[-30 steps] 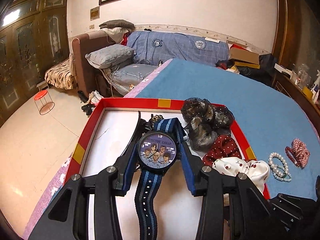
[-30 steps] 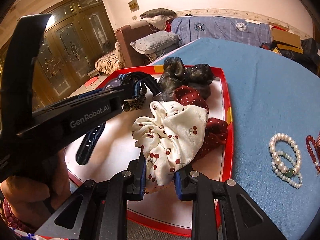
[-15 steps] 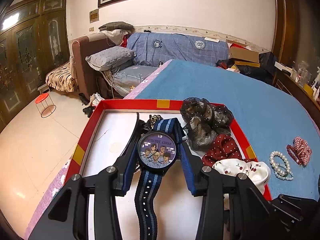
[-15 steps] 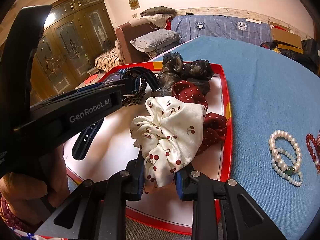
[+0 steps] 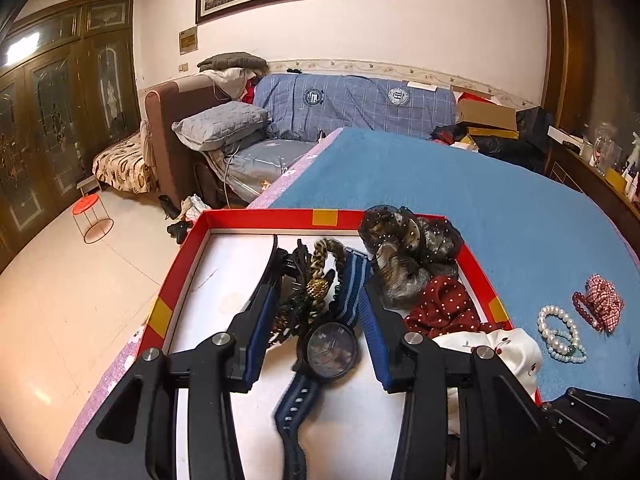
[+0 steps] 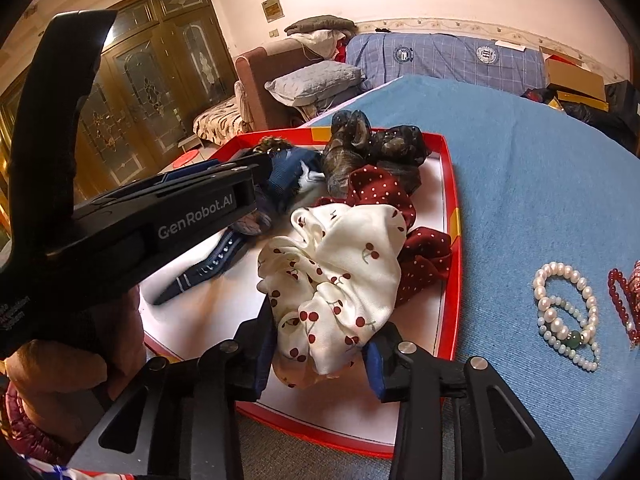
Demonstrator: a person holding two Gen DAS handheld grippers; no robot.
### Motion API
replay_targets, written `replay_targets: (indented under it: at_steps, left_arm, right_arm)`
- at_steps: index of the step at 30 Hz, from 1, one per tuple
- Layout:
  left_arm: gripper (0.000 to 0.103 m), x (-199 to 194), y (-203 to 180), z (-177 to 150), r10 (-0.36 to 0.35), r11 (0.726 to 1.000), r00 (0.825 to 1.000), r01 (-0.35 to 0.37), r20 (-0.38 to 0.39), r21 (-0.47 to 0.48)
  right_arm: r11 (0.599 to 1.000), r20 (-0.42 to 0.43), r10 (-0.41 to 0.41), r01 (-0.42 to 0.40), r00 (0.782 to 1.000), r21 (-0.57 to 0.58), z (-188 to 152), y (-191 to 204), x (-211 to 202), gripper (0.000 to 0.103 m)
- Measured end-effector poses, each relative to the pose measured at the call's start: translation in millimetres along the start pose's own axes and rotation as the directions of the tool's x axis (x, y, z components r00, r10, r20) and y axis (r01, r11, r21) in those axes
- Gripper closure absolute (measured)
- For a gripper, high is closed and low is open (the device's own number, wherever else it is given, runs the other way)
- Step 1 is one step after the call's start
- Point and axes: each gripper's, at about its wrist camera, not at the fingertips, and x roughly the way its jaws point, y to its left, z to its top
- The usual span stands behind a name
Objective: Organize jewelry
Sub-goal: 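Lower the cherry scrunchie into the tray and open the right gripper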
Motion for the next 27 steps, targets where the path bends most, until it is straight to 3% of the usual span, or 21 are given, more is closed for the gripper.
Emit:
replay_targets:
  at_steps: [17, 27]
  left_arm:
    - [0.061, 0, 4, 2, 0.009, 1.000, 1.000, -0.009, 0.008, -0.004]
    - [0.060, -3, 3, 3, 0.004, 1.000, 1.000, -0.004, 0.010, 0.003]
  right_arm:
    - [1.000, 0.035, 0.030, -0.030, 0.999, -0.005, -3, 1, -30, 0.047]
    - [0.999, 0.142, 0.012, -0.018, 0.990, 0.045, 1, -22, -69, 0.046]
